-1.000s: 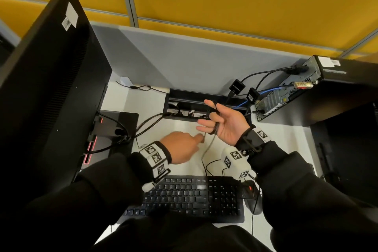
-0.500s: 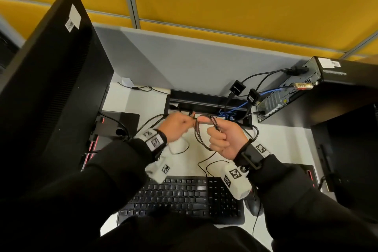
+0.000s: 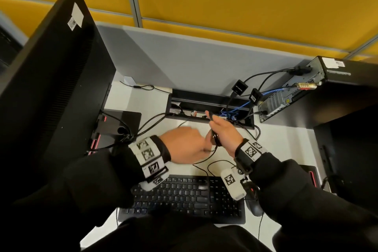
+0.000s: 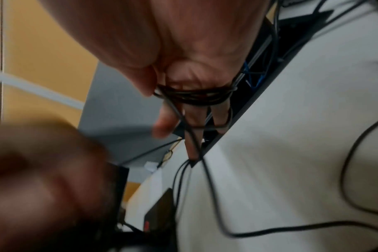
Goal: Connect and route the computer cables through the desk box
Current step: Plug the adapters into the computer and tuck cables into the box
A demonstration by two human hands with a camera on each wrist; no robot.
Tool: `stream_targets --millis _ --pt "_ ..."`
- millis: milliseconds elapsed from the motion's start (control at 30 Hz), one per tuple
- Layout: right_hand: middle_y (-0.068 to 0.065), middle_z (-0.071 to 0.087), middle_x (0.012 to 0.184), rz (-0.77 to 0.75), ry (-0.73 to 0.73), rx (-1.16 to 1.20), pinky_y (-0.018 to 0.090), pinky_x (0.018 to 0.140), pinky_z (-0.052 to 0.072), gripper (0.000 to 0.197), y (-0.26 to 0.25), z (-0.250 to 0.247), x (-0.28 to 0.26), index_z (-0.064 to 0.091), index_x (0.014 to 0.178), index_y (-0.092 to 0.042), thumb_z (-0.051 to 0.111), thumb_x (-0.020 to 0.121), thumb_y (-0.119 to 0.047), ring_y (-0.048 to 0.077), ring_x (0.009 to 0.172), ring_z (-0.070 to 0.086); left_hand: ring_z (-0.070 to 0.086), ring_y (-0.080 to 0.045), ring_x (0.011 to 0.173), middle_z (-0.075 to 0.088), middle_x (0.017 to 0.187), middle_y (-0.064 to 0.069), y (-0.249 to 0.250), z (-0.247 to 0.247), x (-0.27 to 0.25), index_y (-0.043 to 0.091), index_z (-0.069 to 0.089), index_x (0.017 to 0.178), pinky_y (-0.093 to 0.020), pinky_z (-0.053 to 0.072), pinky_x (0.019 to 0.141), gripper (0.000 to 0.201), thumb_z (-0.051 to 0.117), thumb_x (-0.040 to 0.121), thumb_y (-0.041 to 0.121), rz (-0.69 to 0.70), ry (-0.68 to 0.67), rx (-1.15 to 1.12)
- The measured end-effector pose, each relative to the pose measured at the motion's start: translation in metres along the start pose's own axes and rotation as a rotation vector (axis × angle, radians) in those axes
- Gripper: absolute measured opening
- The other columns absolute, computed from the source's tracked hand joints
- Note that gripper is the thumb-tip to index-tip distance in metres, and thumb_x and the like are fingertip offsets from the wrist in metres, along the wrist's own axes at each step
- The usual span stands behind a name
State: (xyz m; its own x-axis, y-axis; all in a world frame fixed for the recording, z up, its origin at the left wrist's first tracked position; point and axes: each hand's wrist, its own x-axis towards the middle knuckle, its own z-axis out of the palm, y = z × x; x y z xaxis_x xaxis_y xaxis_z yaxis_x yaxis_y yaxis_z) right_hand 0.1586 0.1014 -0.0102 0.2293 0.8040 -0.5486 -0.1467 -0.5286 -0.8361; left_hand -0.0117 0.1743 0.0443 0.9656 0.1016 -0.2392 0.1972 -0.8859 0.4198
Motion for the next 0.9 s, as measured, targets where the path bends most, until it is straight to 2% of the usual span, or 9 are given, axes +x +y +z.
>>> stream_targets --millis 100,200,300,400,467,533,633,767,900 --pt "0.014 0.056 0.064 0.069 -0.180 -0.030 0.034 0.051 0.050 0.032 0.005 0.006 -0.014 0.059 0.131 -0.020 0.039 0.107 -0.022 0.022 0.042 0.047 0.063 -0.001 0.070 0.070 0.075 0.016 -0.031 -0.027 0.015 0.034 0.075 0.092 -0.030 0.054 0.076 0.017 0.063 0.093 0.046 -0.104 0.306 -0.276" --pt "0.000 0.032 0.048 0.106 -0.325 0.334 0.017 0.038 0.019 0.038 -0.004 0.004 -0.019 0.060 0.134 -0.014 0.034 0.108 -0.026 0.010 0.033 0.015 0.063 -0.006 0.070 0.071 0.073 0.006 -0.074 -0.016 0.027 0.026 0.077 0.081 -0.035 0.052 0.073 0.022 0.073 0.089 0.046 -0.266 0.430 -0.594" --pt "-0.005 0.022 0.047 0.085 -0.354 0.673 0.019 0.039 0.012 0.046 -0.017 -0.009 -0.010 0.057 0.139 -0.009 0.035 0.103 -0.029 0.009 0.035 0.012 0.058 -0.018 0.072 0.059 0.071 0.006 -0.069 0.024 0.032 0.027 0.070 0.079 -0.038 0.046 0.074 0.038 0.047 0.105 0.041 -0.356 0.250 -0.498" --pt "-0.004 0.028 0.047 0.081 -0.213 0.789 0.024 0.042 0.012 0.049 -0.019 -0.015 -0.004 0.052 0.144 -0.009 0.033 0.102 -0.026 0.009 0.034 0.020 0.061 -0.019 0.082 0.064 0.089 0.004 -0.034 0.063 0.026 0.024 0.063 0.112 -0.038 0.051 0.081 0.039 0.028 0.109 0.042 -0.290 -0.061 -0.201" --pt "0.001 0.042 0.051 0.061 -0.033 0.703 0.026 0.045 0.021 0.046 -0.016 -0.016 0.002 0.050 0.145 -0.011 0.032 0.106 -0.025 0.013 0.039 0.032 0.065 -0.030 0.079 0.069 0.092 -0.008 -0.015 0.070 0.018 0.019 0.056 0.121 -0.037 0.052 0.071 0.030 0.033 0.108 0.034 -0.189 -0.176 -0.031" --pt "0.012 0.058 0.056 0.027 0.126 0.458 0.029 0.048 0.036 0.040 -0.010 -0.020 0.010 0.050 0.142 -0.014 0.030 0.109 -0.021 0.020 0.043 0.047 0.065 -0.026 0.076 0.070 0.095 -0.004 -0.005 0.060 0.011 0.020 0.058 0.120 -0.033 0.043 0.068 0.026 0.038 0.107 0.027 -0.098 -0.168 0.013" --pt "0.017 0.055 0.048 0.028 0.104 0.109 0.031 0.048 0.048 0.036 -0.002 -0.017 0.008 0.056 0.135 -0.009 0.033 0.108 -0.015 0.024 0.036 0.048 0.052 -0.001 0.059 0.062 0.075 0.016 -0.008 0.014 0.007 0.029 0.067 0.110 -0.028 0.042 0.068 0.025 0.043 0.107 0.035 -0.122 0.012 -0.189" --pt "0.004 0.030 0.049 0.114 -0.169 0.117 0.024 0.043 0.020 0.041 -0.003 0.000 -0.009 0.062 0.122 0.001 0.035 0.105 -0.023 0.015 0.040 0.018 0.065 -0.005 0.075 0.071 0.077 0.012 -0.052 -0.020 0.019 0.033 0.072 0.077 -0.033 0.052 0.076 0.018 0.067 0.093 0.039 -0.154 0.323 -0.556" --pt "0.000 0.023 0.056 0.136 -0.283 0.282 0.023 0.043 0.009 0.042 -0.013 0.004 -0.004 0.068 0.123 -0.010 0.038 0.103 -0.032 0.011 0.043 0.012 0.068 -0.011 0.075 0.073 0.079 0.005 -0.077 0.000 0.032 0.025 0.074 0.084 -0.036 0.056 0.075 0.013 0.079 0.088 0.035 -0.244 0.442 -0.841"
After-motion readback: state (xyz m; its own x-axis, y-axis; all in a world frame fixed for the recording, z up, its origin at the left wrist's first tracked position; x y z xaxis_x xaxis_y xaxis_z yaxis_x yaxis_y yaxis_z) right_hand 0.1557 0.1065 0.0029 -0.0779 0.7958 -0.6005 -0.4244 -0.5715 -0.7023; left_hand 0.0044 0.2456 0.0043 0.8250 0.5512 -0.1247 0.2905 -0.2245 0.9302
